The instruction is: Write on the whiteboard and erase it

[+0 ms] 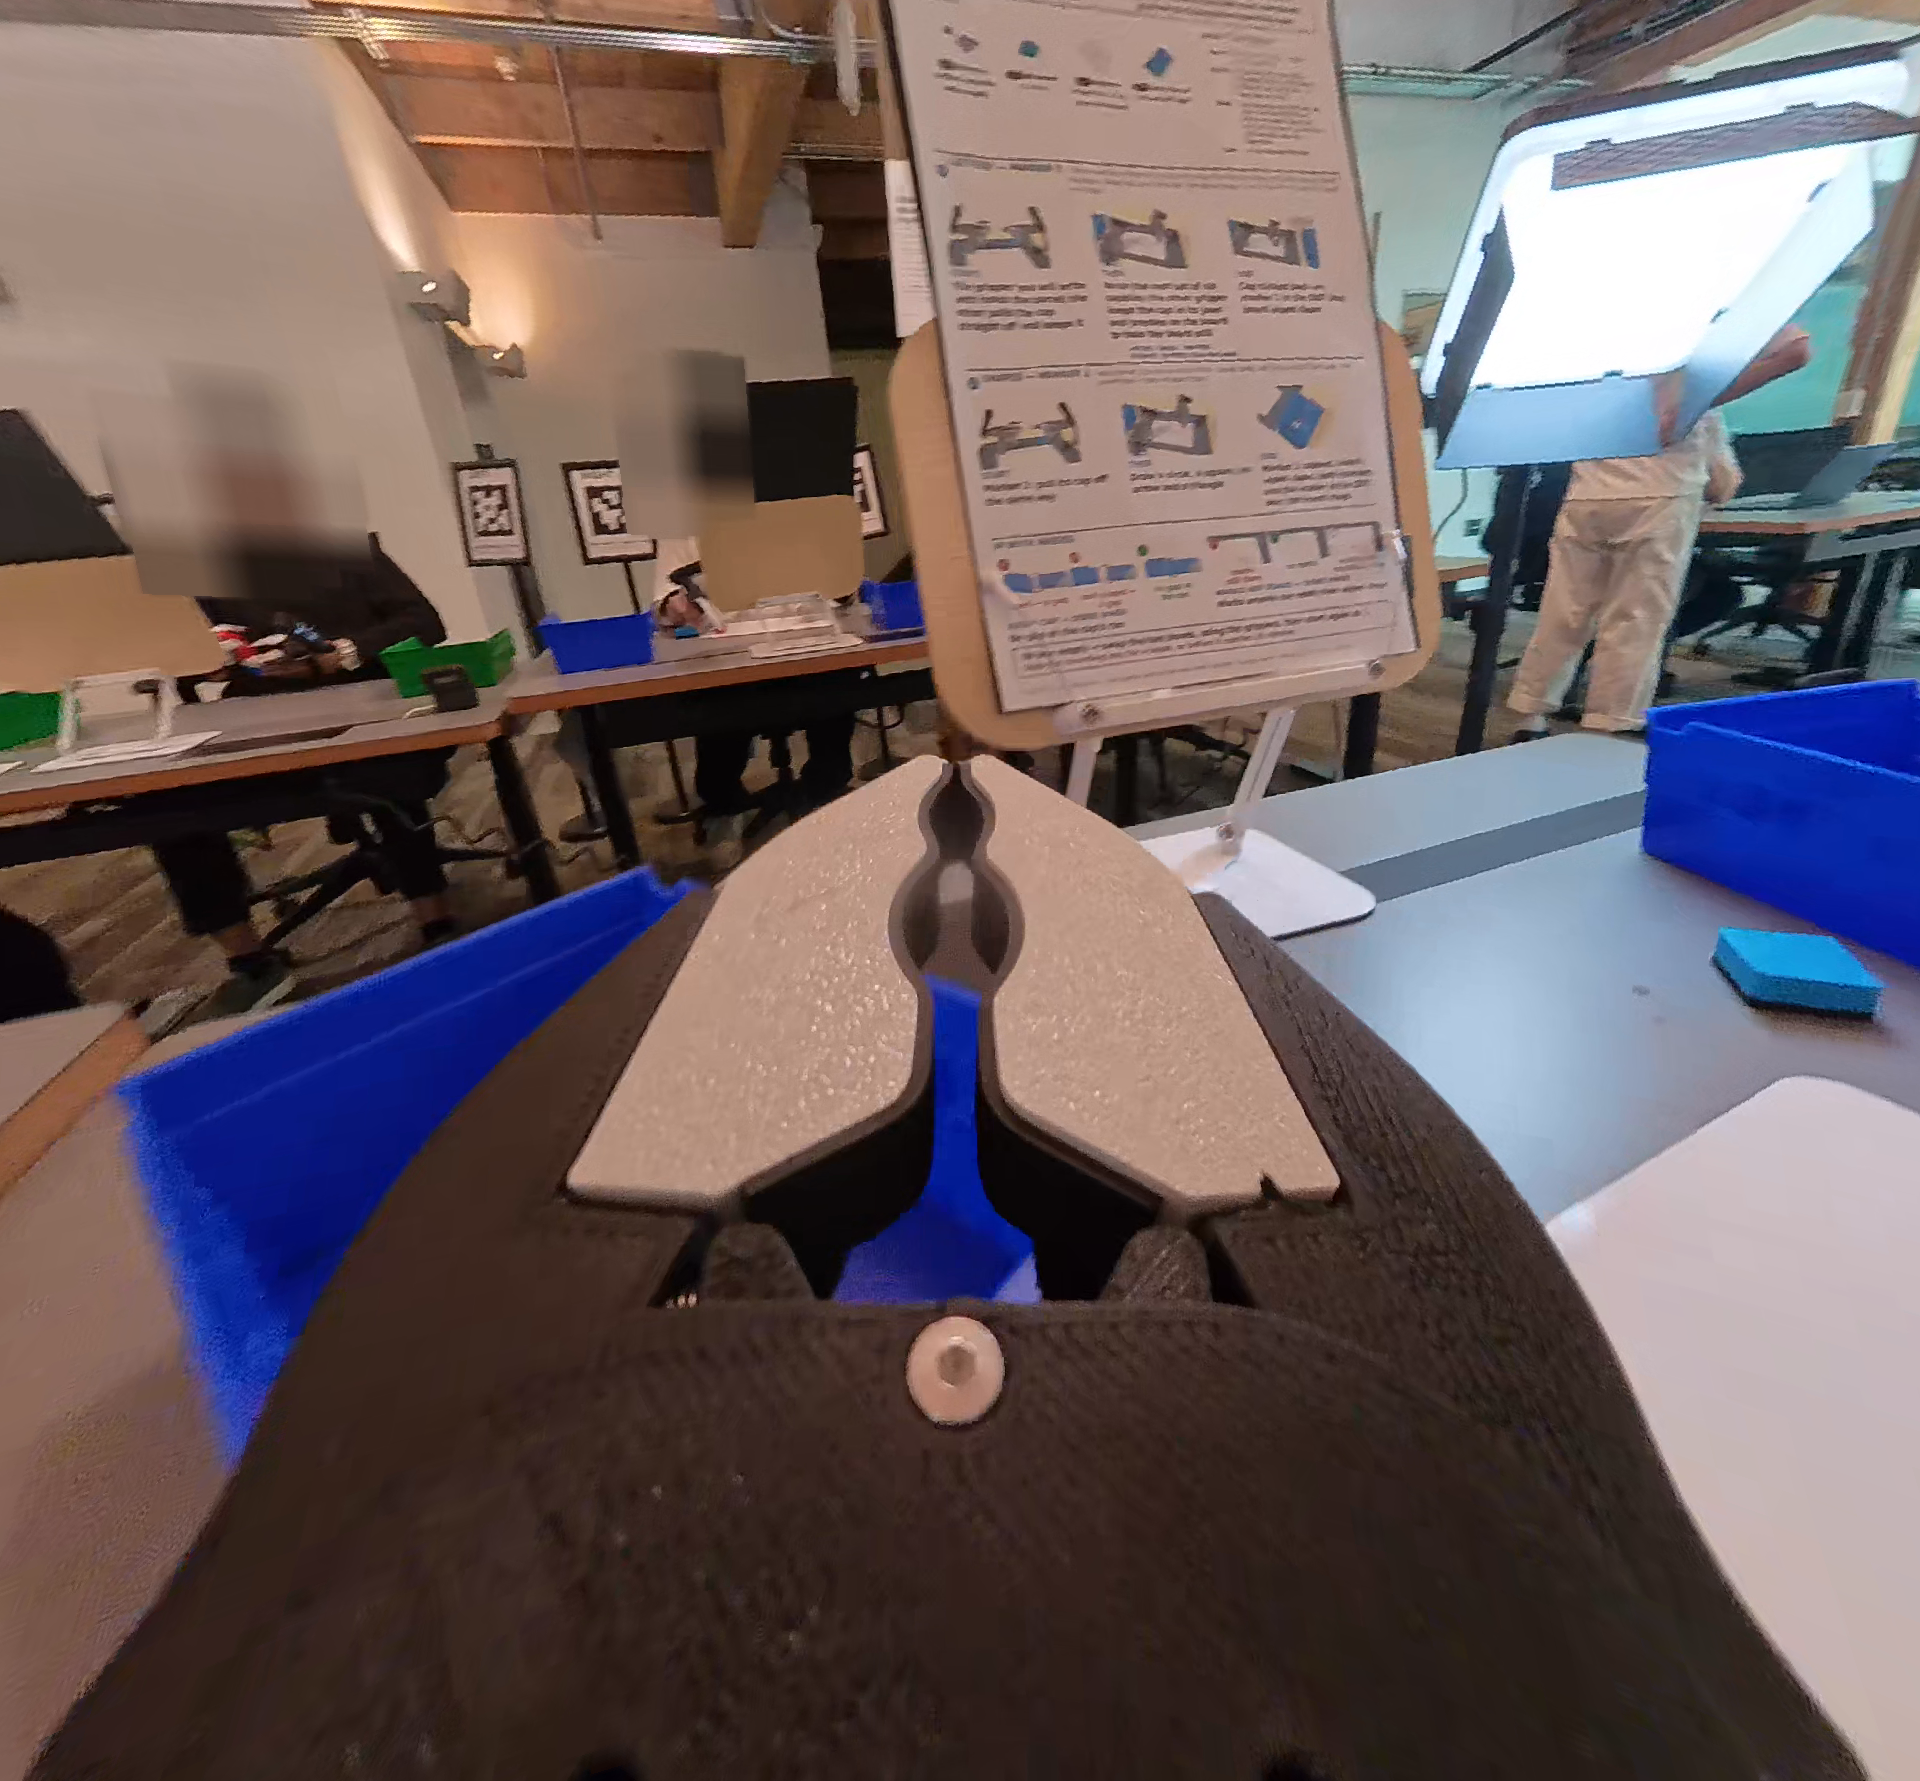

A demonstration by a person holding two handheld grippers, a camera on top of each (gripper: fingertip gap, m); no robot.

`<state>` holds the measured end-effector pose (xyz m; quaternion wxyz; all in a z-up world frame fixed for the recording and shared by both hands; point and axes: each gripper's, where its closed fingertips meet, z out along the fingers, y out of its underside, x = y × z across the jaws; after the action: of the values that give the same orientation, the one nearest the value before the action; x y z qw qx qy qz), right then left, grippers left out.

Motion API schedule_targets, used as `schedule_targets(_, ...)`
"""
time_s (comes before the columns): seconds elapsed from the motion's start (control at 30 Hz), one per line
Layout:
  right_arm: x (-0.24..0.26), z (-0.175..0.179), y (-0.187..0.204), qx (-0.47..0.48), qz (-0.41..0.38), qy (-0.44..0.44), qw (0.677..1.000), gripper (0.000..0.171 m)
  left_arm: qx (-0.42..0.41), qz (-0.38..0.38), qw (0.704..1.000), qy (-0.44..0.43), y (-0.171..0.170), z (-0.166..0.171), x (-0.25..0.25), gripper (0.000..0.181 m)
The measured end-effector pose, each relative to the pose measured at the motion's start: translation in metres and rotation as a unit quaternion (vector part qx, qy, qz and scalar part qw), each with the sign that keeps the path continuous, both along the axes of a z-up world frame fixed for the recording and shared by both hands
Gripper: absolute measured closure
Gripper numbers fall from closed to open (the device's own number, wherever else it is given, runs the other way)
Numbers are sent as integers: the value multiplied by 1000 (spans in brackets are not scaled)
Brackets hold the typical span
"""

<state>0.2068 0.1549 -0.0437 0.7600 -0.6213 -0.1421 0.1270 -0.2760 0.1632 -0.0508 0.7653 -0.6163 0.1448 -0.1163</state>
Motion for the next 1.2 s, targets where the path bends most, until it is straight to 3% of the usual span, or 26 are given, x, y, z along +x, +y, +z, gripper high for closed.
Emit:
schedule_targets(0.27, 43, -8, -66, 27, -41, -19, 999, 171, -8, 49, 999, -1, -58, -29, -50, 181)
schedule_targets(0.63, 87, -27, -124, 40, -79, 14, 996, 171, 22, 74, 997, -21, -126, -47, -86, 181)
schedule_targets(0.8, 105, -35, -134, 37, -101, 31, 994, 171, 21, 78, 996, -27, -132, -45, -89, 181)
schedule_targets(1.2, 97, -36, -130, 32, -93, 22, 995, 171, 24, 76, 997, -22, -126, -41, -80, 181)
